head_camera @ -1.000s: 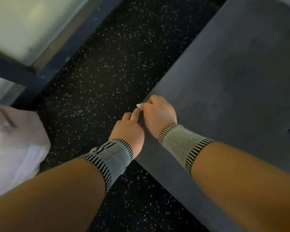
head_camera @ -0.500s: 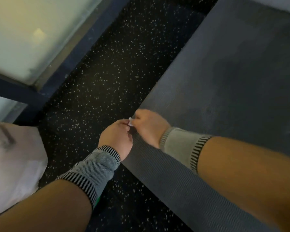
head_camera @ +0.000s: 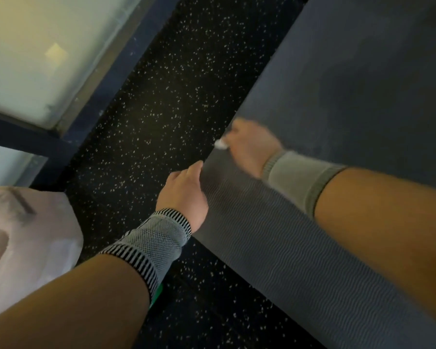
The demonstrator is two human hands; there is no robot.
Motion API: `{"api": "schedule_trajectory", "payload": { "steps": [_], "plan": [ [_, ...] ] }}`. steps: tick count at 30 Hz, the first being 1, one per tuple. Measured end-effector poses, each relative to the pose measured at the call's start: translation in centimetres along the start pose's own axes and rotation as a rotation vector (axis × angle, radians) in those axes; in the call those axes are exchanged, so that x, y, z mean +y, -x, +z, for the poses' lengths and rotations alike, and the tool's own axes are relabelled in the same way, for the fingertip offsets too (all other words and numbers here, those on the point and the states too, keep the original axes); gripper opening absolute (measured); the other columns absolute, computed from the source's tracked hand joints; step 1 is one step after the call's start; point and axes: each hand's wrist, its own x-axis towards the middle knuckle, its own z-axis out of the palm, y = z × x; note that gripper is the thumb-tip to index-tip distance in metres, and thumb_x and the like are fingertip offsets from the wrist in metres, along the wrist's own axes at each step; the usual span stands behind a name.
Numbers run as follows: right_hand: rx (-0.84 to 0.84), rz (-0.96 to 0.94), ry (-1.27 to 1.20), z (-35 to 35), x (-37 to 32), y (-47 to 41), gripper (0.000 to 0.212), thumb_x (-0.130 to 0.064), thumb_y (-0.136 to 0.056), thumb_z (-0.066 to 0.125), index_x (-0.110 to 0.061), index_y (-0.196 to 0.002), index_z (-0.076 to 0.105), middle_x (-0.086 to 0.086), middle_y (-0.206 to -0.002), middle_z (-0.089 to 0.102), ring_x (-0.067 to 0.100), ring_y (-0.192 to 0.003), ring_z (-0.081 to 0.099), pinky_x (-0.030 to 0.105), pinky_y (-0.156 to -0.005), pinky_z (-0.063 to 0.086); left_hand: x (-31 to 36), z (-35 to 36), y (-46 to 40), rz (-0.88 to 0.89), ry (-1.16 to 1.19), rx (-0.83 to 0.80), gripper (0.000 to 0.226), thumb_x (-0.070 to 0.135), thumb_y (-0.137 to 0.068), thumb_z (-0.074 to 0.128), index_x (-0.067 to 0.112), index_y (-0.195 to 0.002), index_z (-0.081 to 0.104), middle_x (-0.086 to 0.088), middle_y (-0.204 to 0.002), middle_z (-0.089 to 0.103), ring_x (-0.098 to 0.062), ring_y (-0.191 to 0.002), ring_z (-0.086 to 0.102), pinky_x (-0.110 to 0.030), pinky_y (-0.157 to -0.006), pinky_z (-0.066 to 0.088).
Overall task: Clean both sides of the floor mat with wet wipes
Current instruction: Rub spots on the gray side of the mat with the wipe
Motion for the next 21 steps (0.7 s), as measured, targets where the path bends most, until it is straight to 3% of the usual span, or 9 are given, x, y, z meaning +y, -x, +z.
{"api": "schedule_trajectory", "payload": {
  "steps": [3,5,7,9,13,15,19,21],
  "plan": [
    [0.120,0.288,-0.022,-0.7,1.7,-0.8,0.019,-0.016,-0.094,0.044,-0.009,-0.101,0.060,0.010,-0.097,0.054,0.025,-0.080,0.049,0.031,-0.062,0.034,0.2,0.5,0.2,0.098,-0.118,0.014,0.068,0.028,-0.091,0.057,0.021,-0.151,0.025,0.007,-0.151,0.031,-0.018,-0.137,0.025,-0.033,-0.112,0.029],
    [0.080,0.170,-0.069,0.5,-1.2,1.0,0.020,-0.023,-0.096,0.044,-0.010,-0.098,0.058,0.005,-0.087,0.048,0.021,-0.078,0.047,0.030,-0.062,0.034,0.5,0.9,0.0,0.109,-0.156,0.003,0.067,0.031,-0.091,0.057,0.019,-0.150,0.028,0.006,-0.153,0.025,-0.019,-0.138,0.022,-0.035,-0.113,0.029],
    [-0.047,-0.057,-0.136,1.3,-4.7,4.2,0.023,-0.024,-0.097,0.044,-0.007,-0.103,0.059,0.007,-0.093,0.051,0.022,-0.085,0.050,0.031,-0.067,0.038,0.9,1.4,0.0,0.099,-0.127,-0.013,0.066,0.031,-0.089,0.060,0.020,-0.148,0.032,0.004,-0.153,0.026,-0.021,-0.137,0.025,-0.036,-0.114,0.031],
    [-0.095,-0.174,-0.044,1.2,-3.6,4.4,0.022,-0.021,-0.094,0.051,-0.008,-0.107,0.062,0.008,-0.097,0.054,0.023,-0.089,0.051,0.032,-0.072,0.042,1.2,1.8,0.0,0.071,-0.088,-0.009,0.067,0.029,-0.089,0.060,0.019,-0.149,0.032,0.005,-0.154,0.025,-0.021,-0.138,0.026,-0.035,-0.113,0.030],
    [0.099,0.175,0.084,-0.6,1.7,1.7,0.019,-0.022,-0.094,0.049,-0.013,-0.105,0.061,0.005,-0.095,0.056,0.021,-0.087,0.049,0.033,-0.070,0.042,1.0,2.0,0.1,0.040,-0.077,-0.001,0.068,0.027,-0.093,0.053,0.018,-0.152,0.022,0.008,-0.156,0.020,-0.018,-0.139,0.024,-0.033,-0.111,0.032],
    [0.154,0.258,0.052,-0.1,0.5,2.4,0.016,-0.021,-0.094,0.048,-0.015,-0.102,0.060,0.003,-0.089,0.055,0.018,-0.079,0.045,0.031,-0.065,0.039,1.1,1.9,0.0,0.036,-0.069,-0.013,0.069,0.028,-0.093,0.053,0.019,-0.153,0.020,0.008,-0.157,0.019,-0.017,-0.139,0.023,-0.033,-0.112,0.030],
    [-0.091,-0.122,-0.076,1.6,-5.2,6.6,0.015,-0.024,-0.091,0.054,-0.016,-0.100,0.062,0.003,-0.091,0.061,0.017,-0.079,0.050,0.033,-0.070,0.048,0.8,2.3,0.4,0.057,-0.033,-0.041,0.073,0.028,-0.093,0.054,0.029,-0.154,0.014,0.007,-0.159,0.014,-0.021,-0.142,0.018,-0.037,-0.114,0.028],
    [-0.085,-0.099,-0.016,0.7,-3.1,5.5,0.016,-0.024,-0.091,0.054,-0.016,-0.103,0.061,0.002,-0.095,0.060,0.018,-0.083,0.050,0.033,-0.072,0.047,0.5,2.6,0.5,0.085,-0.047,-0.035,0.071,0.027,-0.094,0.051,0.034,-0.153,0.013,0.006,-0.160,0.012,-0.024,-0.142,0.017,-0.039,-0.115,0.027]
  ]
}}
